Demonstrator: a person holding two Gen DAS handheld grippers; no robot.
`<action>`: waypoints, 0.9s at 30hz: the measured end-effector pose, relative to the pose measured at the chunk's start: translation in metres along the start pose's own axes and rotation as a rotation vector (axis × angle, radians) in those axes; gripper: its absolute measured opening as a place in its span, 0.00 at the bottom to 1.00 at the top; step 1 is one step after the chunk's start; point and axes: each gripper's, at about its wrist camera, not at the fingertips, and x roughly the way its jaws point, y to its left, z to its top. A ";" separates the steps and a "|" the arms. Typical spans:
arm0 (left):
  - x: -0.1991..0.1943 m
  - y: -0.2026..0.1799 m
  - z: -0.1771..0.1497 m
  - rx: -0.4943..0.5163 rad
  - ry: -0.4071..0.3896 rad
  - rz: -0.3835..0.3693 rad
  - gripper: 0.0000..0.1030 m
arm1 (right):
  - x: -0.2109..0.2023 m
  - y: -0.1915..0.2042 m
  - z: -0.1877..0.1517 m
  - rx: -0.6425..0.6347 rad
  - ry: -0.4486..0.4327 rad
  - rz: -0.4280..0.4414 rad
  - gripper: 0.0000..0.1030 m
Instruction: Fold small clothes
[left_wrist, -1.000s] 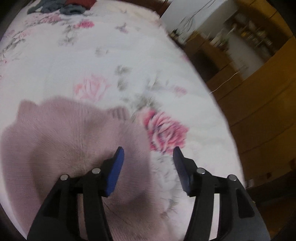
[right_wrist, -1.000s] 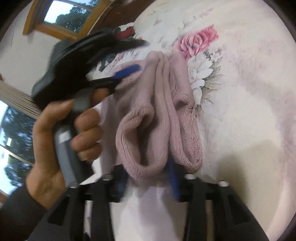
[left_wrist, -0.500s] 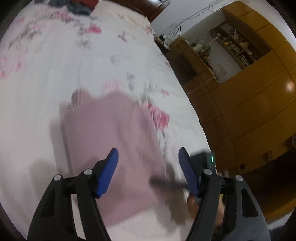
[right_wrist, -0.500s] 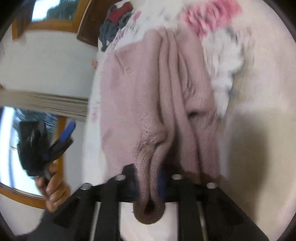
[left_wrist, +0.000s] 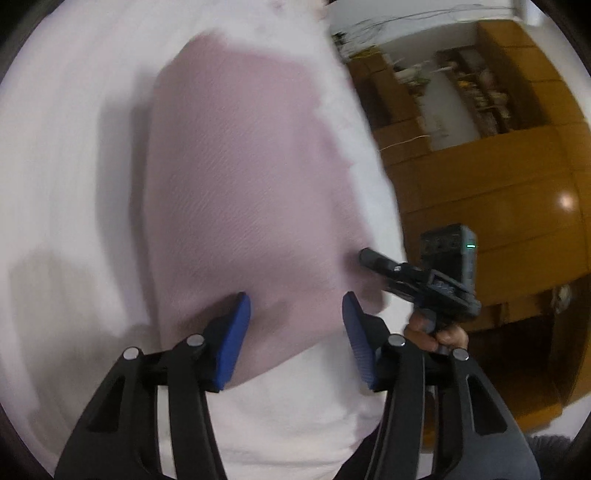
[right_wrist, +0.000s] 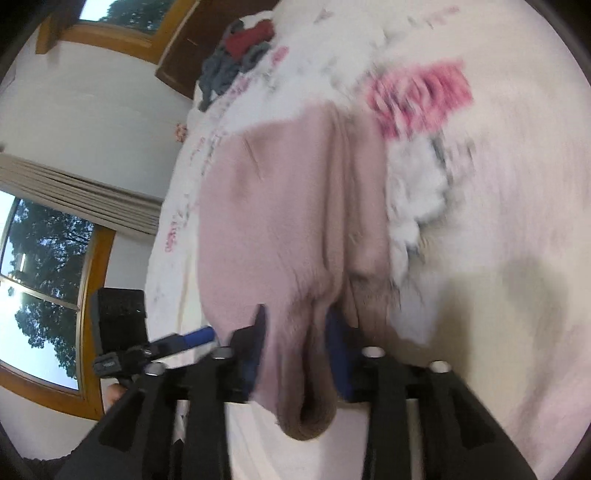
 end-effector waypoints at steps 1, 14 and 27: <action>-0.006 -0.005 0.013 0.010 -0.024 -0.017 0.49 | -0.003 0.004 0.006 -0.010 -0.013 -0.011 0.42; 0.033 0.041 0.127 -0.067 -0.057 0.090 0.41 | 0.034 -0.003 0.095 -0.025 -0.079 -0.074 0.09; 0.000 0.016 0.117 0.042 -0.117 0.047 0.33 | 0.016 0.002 0.090 -0.089 -0.123 -0.091 0.27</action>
